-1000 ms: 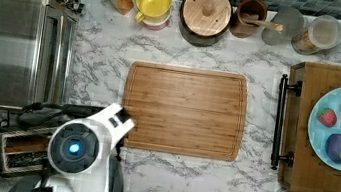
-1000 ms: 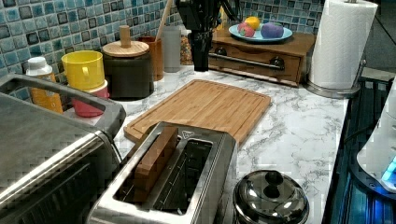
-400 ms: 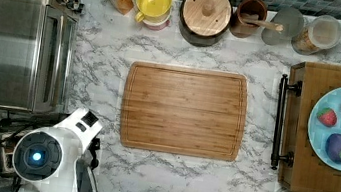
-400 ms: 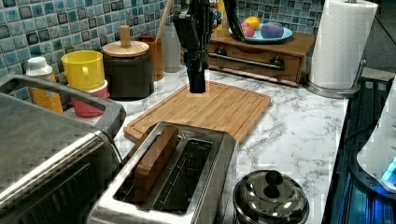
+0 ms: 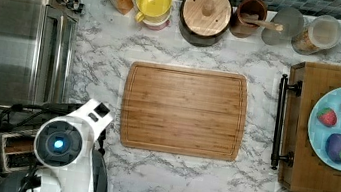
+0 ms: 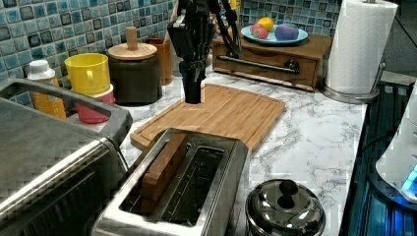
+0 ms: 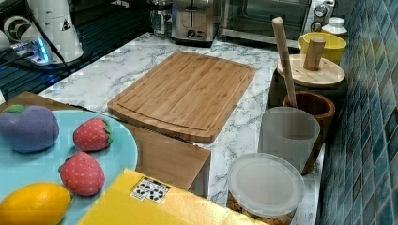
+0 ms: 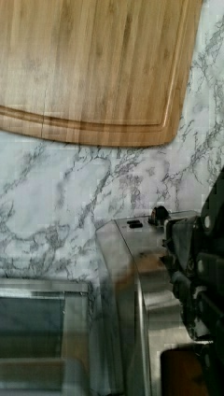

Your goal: Turn on the toaster.

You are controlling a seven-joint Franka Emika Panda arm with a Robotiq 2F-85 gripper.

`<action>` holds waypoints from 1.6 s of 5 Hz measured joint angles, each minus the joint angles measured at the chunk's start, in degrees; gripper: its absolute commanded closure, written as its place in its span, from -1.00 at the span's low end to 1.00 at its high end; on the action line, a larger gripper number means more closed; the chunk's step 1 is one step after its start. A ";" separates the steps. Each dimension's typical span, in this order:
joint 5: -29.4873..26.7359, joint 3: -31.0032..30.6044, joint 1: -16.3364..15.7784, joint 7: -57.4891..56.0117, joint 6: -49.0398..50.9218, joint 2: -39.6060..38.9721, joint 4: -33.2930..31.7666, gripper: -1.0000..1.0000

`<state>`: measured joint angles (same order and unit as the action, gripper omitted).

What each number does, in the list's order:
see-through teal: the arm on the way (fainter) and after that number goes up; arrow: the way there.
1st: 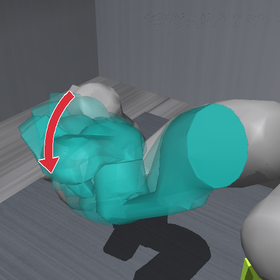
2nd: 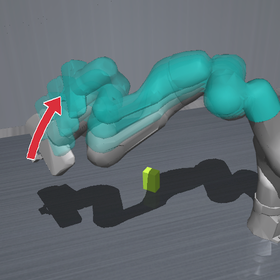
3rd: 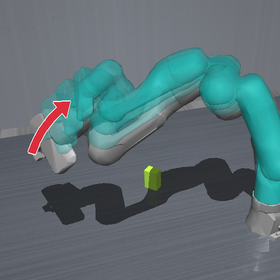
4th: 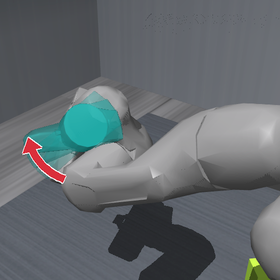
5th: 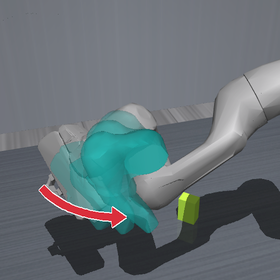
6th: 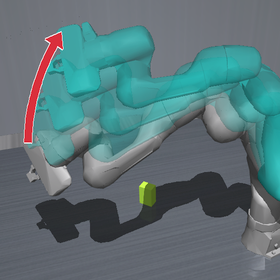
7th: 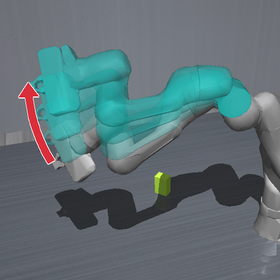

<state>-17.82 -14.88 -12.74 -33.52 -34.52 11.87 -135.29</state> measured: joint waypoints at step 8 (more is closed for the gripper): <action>-5.60 0.73 -1.11 -8.95 -1.37 -4.23 -4.03 1.00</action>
<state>-23.42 -14.15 -13.85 -42.47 -35.89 7.64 -139.32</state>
